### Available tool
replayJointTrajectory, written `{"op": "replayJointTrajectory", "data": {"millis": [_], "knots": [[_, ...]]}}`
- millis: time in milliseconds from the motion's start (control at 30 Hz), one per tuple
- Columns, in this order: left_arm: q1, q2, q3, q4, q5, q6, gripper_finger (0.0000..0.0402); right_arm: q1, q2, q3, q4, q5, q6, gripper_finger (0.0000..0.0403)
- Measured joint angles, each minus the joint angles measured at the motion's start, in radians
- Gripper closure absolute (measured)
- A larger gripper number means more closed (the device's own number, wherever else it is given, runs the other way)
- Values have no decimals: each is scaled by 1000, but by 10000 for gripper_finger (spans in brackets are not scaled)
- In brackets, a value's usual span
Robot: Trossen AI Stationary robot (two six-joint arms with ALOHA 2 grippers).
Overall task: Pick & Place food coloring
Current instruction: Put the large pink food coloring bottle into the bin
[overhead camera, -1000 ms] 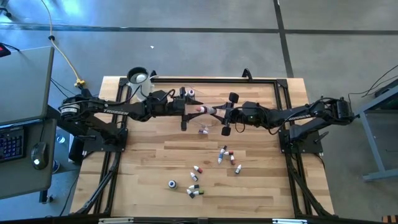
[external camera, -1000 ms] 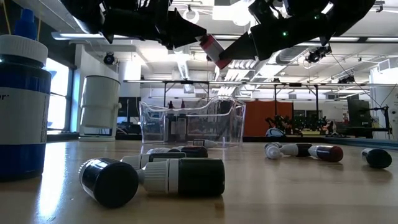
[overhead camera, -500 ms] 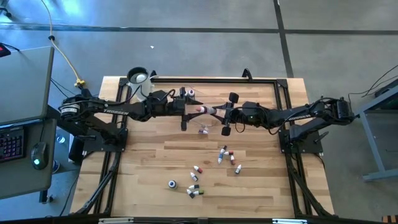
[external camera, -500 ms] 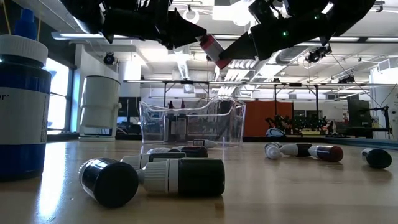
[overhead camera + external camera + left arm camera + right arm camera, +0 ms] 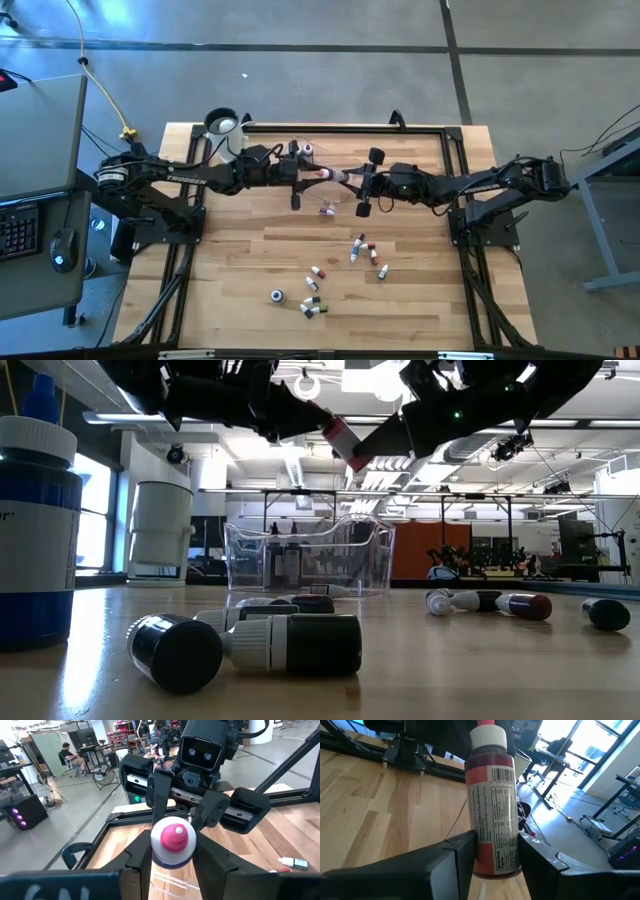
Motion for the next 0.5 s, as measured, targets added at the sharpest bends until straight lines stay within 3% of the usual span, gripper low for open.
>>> {"op": "replayJointTrajectory", "data": {"millis": [200, 500], "knots": [[0, 0, 0, 6, -21, -4, 291, 1, 0, 0, 2, 31, 11, 259], [0, 0, 0, -22, -108, -81, 297, 1, 0, 0, -29, 63, 11, 185]]}}
